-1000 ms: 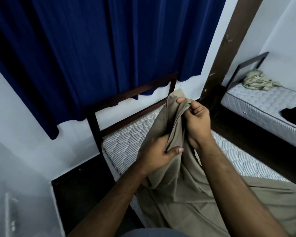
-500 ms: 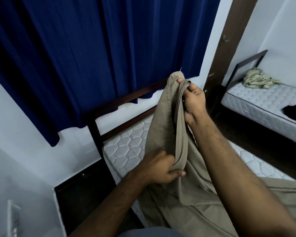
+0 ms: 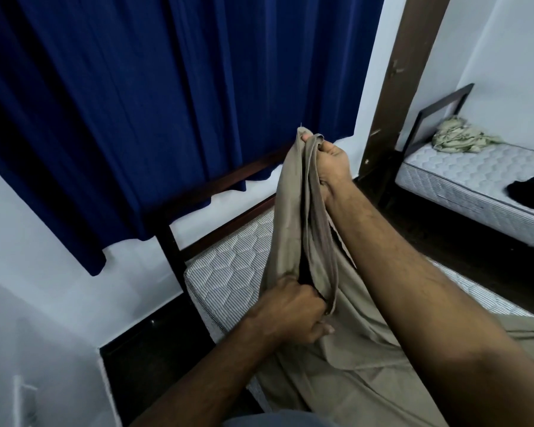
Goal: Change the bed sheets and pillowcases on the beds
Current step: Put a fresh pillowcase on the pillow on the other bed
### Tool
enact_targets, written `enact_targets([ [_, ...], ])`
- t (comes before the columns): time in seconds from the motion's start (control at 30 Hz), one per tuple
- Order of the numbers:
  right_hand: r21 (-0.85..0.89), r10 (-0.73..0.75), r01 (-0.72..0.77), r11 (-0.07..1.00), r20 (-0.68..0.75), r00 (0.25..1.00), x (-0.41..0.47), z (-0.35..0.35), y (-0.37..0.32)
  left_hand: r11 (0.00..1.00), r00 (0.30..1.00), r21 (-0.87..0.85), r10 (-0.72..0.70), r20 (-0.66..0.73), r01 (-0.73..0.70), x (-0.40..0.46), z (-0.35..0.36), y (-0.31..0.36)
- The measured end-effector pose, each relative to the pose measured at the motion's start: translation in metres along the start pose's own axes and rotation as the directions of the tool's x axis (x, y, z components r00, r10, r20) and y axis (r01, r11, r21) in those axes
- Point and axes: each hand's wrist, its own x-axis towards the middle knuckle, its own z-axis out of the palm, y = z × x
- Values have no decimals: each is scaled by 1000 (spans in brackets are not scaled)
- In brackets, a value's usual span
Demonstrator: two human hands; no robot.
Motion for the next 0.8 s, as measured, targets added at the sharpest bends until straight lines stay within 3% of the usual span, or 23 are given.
enact_targets([
  [0.13,49,-31,31,998,-2,1000,3,-5,-14,954,954,33,-299,0,299,-10,9,-21],
  [0.23,32,-56,60,998,-109,992,10,-17,-21,869,869,25,-494,-30,494,-30,13,-59],
  [0.37,39,-26,34,999,-196,980,15,-28,-15,732,730,-138,-679,-69,668,-60,6,-115],
  [0.47,-8,-30,29,1000,-164,986,14,-32,-4,655,621,-215,-755,-211,724,-84,1,-151],
  [0.6,-216,-173,161,963,-38,984,0,-36,14,532,472,-331,-846,-247,779,-104,0,-187],
  [0.8,-372,-221,204,906,-3,975,-11,-47,29,489,370,-422,-867,-335,764,-99,17,-191],
])
